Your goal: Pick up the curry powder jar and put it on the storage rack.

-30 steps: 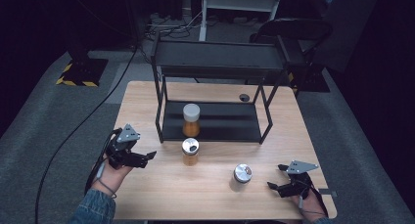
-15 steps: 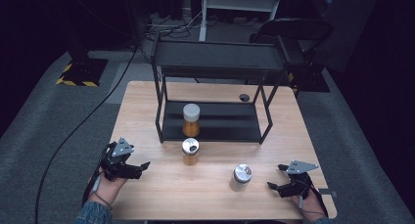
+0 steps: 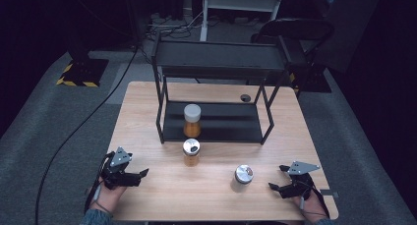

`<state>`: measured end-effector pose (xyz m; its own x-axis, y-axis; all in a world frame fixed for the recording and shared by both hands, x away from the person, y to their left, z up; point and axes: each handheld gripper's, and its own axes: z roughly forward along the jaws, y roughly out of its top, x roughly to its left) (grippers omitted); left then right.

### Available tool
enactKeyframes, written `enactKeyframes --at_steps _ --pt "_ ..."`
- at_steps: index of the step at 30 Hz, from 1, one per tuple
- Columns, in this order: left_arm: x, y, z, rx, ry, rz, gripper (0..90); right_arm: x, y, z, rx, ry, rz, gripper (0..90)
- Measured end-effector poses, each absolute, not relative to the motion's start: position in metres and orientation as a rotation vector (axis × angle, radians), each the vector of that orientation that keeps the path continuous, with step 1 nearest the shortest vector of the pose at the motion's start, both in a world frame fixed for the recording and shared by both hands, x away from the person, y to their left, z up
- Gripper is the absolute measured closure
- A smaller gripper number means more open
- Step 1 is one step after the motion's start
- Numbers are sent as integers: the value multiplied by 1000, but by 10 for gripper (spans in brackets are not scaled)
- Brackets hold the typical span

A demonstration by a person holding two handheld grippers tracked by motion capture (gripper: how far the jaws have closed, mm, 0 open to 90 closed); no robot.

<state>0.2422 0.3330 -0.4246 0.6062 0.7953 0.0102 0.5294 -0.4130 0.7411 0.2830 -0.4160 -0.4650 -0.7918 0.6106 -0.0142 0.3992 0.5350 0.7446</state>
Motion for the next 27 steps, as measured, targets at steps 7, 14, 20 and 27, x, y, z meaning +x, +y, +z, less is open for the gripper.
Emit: enactKeyframes --at_steps 7,14,20,27 --pt "241 331 -438 2117 1055 471 135 283 -416 -465 844 2503 1110 115" --pt "239 331 -448 2111 1079 465 136 283 -415 -465 847 2501 1104 103" --pt "237 331 -458 2101 1093 461 136 283 -415 -465 846 2502 1104 101" --pt "238 329 -461 2108 1104 462 128 284 -415 -464 847 2508 1103 91"
